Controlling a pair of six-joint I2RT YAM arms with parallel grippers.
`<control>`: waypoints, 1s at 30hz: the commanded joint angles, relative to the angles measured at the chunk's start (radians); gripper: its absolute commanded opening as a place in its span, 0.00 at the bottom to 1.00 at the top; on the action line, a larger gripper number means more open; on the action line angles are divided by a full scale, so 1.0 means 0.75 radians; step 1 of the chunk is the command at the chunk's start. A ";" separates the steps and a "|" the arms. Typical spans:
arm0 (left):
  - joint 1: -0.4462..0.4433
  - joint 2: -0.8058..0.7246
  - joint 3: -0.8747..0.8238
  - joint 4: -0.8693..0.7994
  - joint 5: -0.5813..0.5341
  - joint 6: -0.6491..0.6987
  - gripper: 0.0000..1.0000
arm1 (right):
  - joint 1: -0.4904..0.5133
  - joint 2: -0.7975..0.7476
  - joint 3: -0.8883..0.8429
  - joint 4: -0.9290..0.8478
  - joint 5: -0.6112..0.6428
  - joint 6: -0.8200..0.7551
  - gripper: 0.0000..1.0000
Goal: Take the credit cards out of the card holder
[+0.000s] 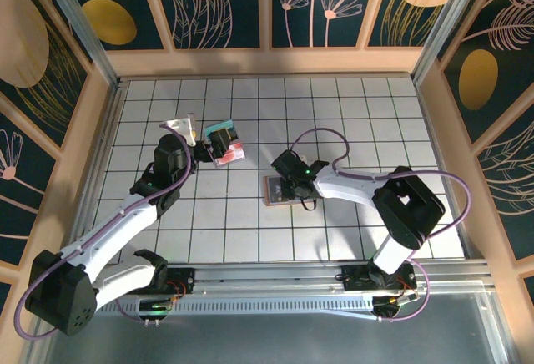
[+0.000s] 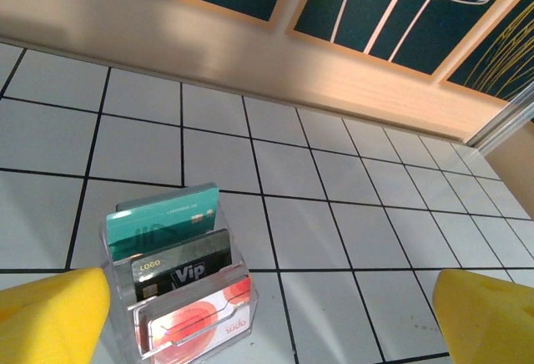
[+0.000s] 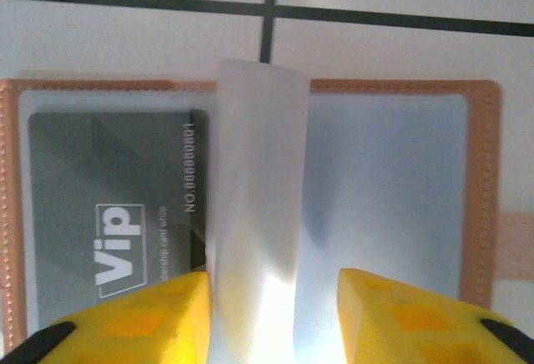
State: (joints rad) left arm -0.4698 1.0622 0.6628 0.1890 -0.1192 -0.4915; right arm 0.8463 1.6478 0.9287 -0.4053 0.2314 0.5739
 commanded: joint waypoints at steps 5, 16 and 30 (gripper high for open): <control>-0.124 0.052 0.023 0.002 -0.183 0.061 0.99 | -0.034 -0.055 -0.003 -0.098 0.121 0.060 0.35; -0.497 0.250 0.025 -0.089 -0.584 0.122 0.99 | -0.140 -0.141 -0.106 -0.031 0.057 0.061 0.28; -0.666 0.584 0.086 -0.134 -0.595 0.013 0.99 | -0.271 -0.249 -0.181 -0.034 0.007 0.077 0.24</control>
State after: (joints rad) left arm -0.9607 1.4769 0.6922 0.1108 -0.5446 -0.4553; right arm 0.6655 1.5021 0.8089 -0.4236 0.2417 0.6094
